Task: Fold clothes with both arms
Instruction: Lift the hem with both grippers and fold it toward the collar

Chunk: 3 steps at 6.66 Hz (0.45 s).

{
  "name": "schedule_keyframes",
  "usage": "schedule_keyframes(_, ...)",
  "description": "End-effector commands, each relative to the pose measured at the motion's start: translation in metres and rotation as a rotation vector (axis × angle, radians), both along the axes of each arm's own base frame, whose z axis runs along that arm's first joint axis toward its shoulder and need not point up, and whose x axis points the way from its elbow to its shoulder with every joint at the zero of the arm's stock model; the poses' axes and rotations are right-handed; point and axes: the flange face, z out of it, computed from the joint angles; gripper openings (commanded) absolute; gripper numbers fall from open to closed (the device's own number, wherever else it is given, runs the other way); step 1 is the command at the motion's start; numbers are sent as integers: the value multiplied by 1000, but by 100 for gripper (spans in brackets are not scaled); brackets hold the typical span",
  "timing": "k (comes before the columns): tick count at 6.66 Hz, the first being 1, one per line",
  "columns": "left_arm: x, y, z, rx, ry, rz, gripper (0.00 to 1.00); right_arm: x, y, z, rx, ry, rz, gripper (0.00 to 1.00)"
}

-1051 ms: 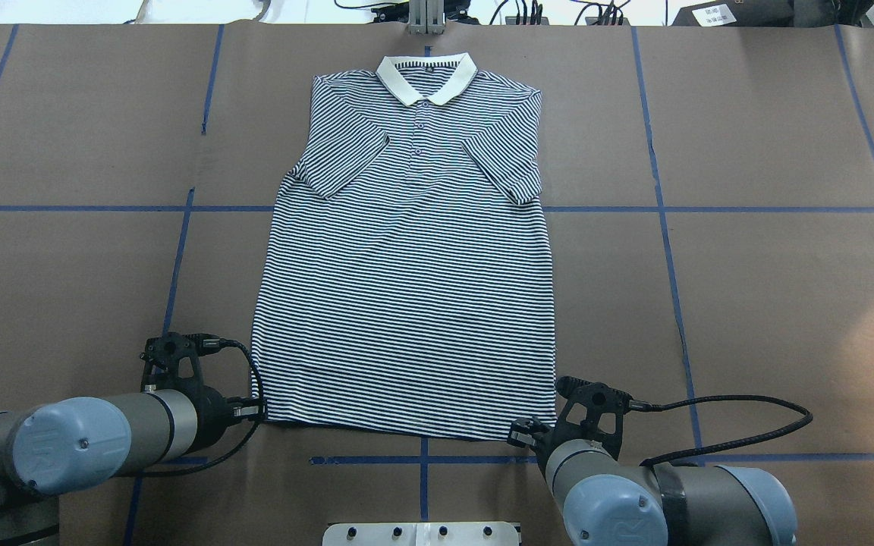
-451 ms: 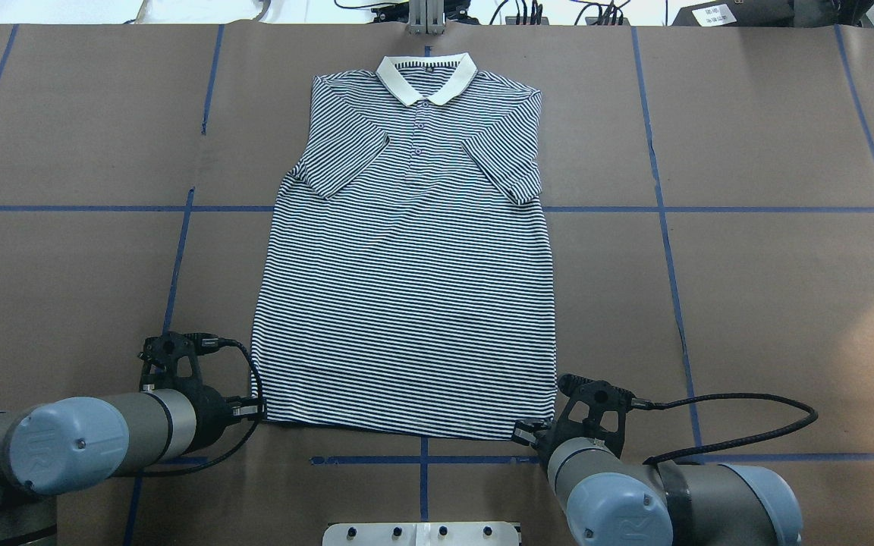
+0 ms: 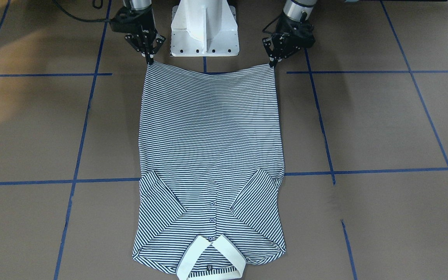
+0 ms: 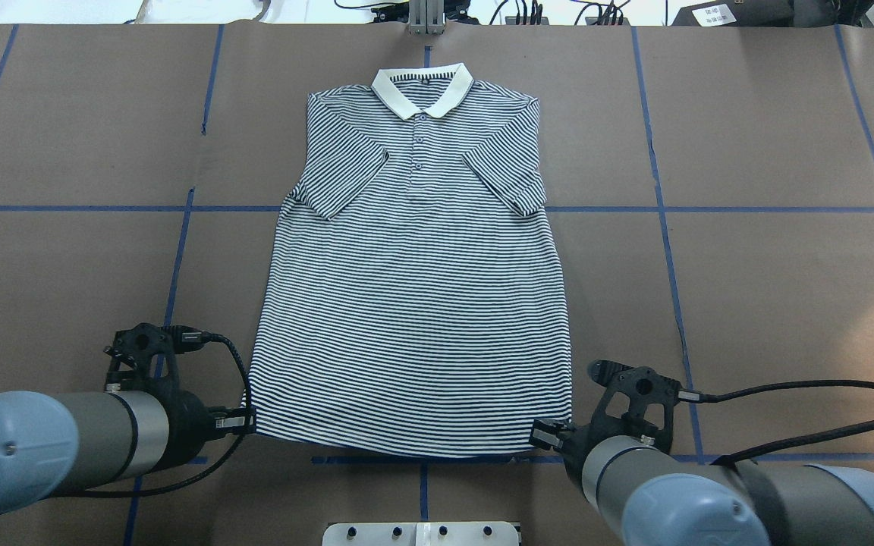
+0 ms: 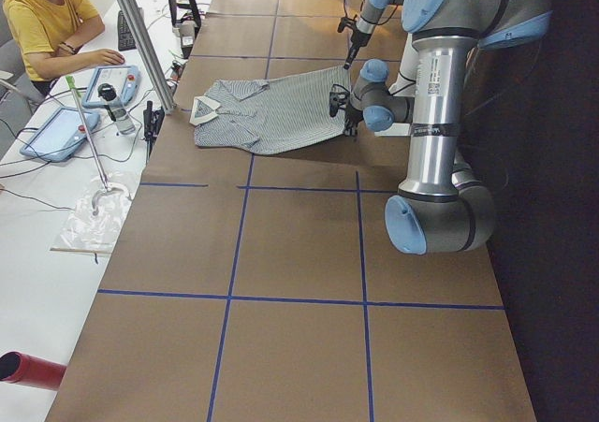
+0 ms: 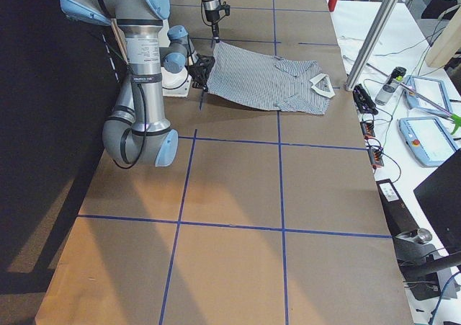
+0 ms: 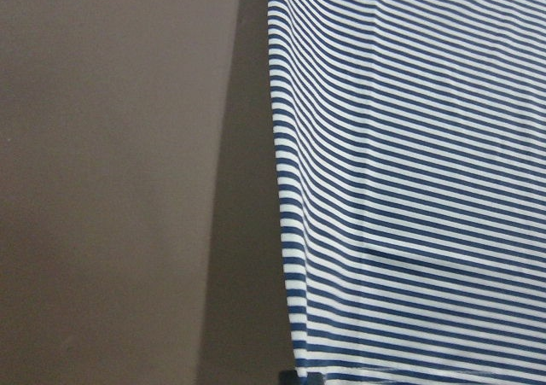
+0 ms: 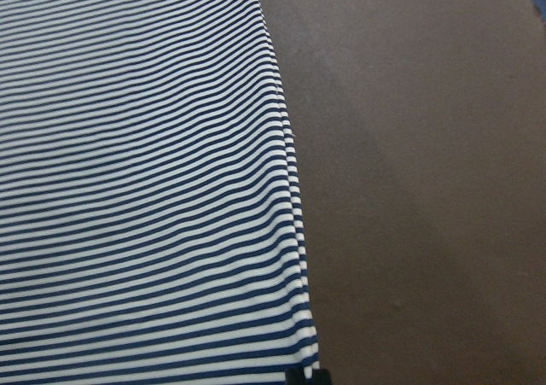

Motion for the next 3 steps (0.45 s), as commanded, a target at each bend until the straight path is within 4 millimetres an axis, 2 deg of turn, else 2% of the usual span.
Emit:
schedule_keyframes(1,-82,27,-79,-36,43,69,0,84,24,-52,-24,-60,-71,0)
schedule_keyframes(2,-80,27,-90,-46,50,85,0,85,23,-57,-24,-67,-68,0)
schedule_keyframes(3,-63,23,-87,-50,31,86,0,83,19,-57,-23,-62,-58,0)
